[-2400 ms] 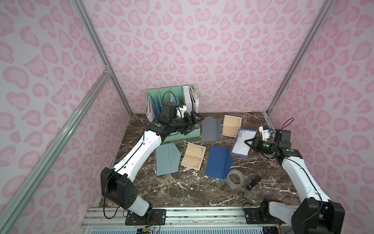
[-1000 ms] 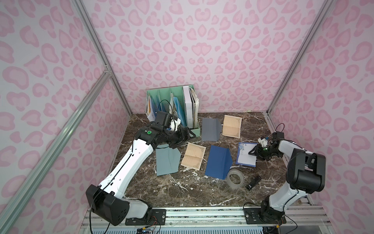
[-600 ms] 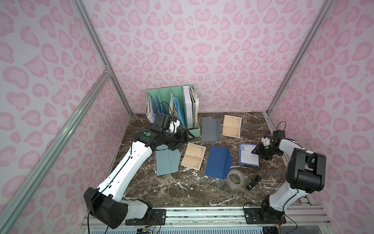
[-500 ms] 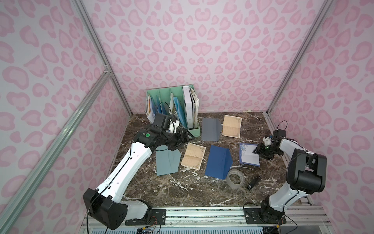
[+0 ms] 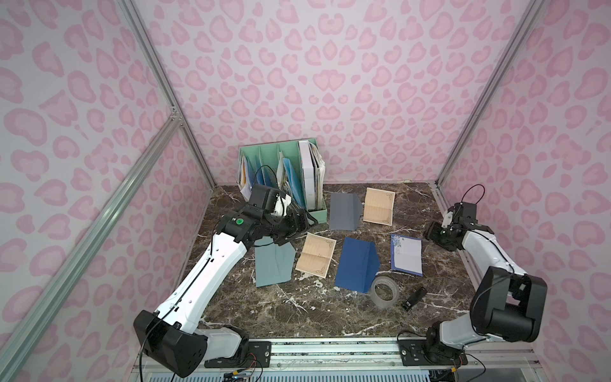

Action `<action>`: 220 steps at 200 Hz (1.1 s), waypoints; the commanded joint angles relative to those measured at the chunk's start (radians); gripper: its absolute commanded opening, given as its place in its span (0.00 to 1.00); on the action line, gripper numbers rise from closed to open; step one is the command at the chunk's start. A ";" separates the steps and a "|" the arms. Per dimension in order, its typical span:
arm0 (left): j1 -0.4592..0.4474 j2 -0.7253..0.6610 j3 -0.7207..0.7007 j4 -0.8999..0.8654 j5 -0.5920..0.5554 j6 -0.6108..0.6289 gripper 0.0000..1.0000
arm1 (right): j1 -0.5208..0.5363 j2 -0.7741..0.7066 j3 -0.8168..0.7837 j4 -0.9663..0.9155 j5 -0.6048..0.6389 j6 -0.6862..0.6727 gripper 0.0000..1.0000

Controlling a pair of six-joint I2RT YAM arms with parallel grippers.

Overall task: Take the letter paper out of the envelope
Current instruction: Place the letter paper at the center of the board, then reset both arms

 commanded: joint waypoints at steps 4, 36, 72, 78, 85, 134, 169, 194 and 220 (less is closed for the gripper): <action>0.001 0.001 0.065 -0.090 -0.078 0.042 0.99 | 0.054 -0.085 0.025 0.106 0.111 0.050 0.98; 0.002 -0.057 0.133 -0.197 -0.272 0.126 0.99 | 0.199 -0.163 0.075 0.172 0.282 0.044 0.98; 0.031 -0.174 0.088 -0.214 -0.518 0.153 0.99 | 0.292 -0.191 0.127 0.250 0.344 0.022 0.98; 0.031 -0.178 0.093 -0.236 -0.557 0.164 0.99 | 0.305 -0.188 0.133 0.270 0.359 0.011 0.98; 0.031 -0.183 0.096 -0.261 -0.621 0.168 0.99 | 0.316 -0.185 0.141 0.287 0.366 -0.001 0.98; 0.047 -0.317 -0.236 -0.068 -1.261 0.237 0.99 | 0.359 -0.206 -0.048 0.652 0.560 -0.127 0.98; 0.089 -0.440 -0.677 0.535 -1.318 0.637 0.99 | 0.361 -0.195 -0.348 1.029 0.518 -0.317 0.99; 0.193 -0.336 -0.765 0.659 -1.200 0.650 0.99 | 0.362 -0.151 -0.451 1.051 0.499 -0.298 0.99; 0.294 -0.149 -0.763 0.716 -1.074 0.597 0.99 | 0.361 -0.099 -0.567 1.123 0.499 -0.290 0.99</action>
